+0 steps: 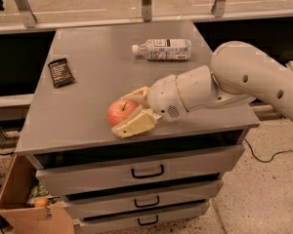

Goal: Pick apple

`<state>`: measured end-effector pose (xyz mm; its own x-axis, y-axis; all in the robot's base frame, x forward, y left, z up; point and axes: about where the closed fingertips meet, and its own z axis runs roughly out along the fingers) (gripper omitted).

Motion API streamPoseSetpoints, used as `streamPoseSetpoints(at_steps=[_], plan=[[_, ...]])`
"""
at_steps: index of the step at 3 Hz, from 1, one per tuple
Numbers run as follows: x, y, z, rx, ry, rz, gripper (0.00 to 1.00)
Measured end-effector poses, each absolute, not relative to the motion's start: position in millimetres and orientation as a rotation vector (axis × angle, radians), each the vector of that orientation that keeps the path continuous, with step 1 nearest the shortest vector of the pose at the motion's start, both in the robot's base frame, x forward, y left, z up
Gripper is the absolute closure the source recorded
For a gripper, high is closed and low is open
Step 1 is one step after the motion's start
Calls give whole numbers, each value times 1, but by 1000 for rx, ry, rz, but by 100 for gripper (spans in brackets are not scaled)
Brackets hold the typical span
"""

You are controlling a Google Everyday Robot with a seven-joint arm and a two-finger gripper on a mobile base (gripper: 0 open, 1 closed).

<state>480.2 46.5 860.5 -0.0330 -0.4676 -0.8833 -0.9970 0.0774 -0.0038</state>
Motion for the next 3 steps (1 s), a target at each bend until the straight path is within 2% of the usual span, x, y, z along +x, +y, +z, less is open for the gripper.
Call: streamPoseSetpoints(at_steps=[1,3], plan=[[498,26,877,-1453,1583,851,100],[545,-69,931,-1308,1513,789,100]])
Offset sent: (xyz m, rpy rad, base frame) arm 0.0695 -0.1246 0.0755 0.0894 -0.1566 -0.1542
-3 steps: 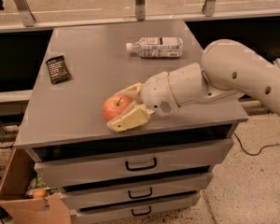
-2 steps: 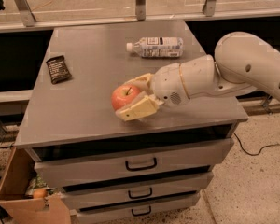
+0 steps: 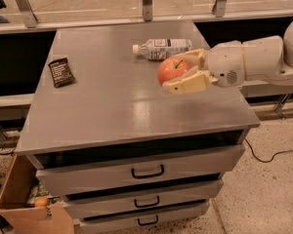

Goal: Pick apple

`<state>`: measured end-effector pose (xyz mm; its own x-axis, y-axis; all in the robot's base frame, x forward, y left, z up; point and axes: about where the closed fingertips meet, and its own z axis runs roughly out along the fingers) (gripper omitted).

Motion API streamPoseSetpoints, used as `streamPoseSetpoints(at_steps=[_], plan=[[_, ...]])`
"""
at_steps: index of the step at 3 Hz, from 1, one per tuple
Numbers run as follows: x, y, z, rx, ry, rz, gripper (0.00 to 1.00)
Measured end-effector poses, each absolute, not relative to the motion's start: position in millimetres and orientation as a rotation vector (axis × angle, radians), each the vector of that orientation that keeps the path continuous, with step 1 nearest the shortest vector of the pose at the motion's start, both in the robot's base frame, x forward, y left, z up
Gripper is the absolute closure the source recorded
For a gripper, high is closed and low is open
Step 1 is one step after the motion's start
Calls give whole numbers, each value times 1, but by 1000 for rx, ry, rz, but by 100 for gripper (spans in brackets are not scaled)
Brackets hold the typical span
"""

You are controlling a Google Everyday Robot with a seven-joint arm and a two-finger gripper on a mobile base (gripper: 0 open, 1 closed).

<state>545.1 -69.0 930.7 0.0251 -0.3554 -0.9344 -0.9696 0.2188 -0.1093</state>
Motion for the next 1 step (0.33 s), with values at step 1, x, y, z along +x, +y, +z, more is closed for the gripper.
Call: streamPoseSetpoints(at_steps=[1], plan=[[547,-69,936,-1308,1504,780,100]])
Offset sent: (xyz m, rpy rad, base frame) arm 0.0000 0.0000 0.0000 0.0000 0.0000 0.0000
